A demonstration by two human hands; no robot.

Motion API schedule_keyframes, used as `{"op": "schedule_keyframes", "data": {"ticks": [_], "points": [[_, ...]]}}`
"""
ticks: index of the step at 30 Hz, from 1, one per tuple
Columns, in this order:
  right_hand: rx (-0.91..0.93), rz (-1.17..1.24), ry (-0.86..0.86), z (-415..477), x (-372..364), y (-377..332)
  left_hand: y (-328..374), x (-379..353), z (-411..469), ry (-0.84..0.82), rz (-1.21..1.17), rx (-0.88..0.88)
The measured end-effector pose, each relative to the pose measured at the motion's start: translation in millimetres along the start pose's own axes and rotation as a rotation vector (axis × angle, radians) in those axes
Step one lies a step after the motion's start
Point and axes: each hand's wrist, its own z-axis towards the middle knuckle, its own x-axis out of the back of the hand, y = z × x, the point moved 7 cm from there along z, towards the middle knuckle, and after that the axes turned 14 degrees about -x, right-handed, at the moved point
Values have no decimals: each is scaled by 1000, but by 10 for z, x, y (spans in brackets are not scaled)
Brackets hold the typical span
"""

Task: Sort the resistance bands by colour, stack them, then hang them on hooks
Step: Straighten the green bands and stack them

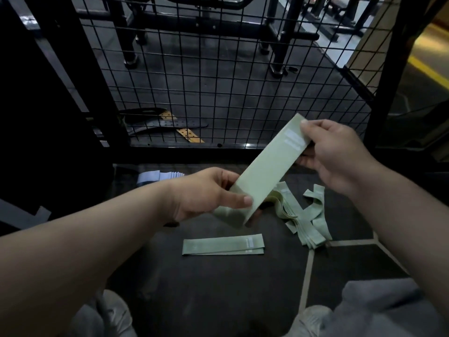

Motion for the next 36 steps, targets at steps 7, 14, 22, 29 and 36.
{"op": "schedule_keyframes", "data": {"ticks": [7,14,22,29,36], "points": [[-199,43,210,593,225,796,-631,522,-197,66,173,271],[-613,-200,187,1049,132,2434,-1653,1235,-167,575,212,431],[-582,-496,262,1577,126,3626,-3060,1118,-20,896,158,557],[-481,-860,215,1845,66,3881,-3538,1200,-4,846,358,627],[-222,-1506,-152,1808,-183,3936,-3505,1249,66,380,1163,613]]}}
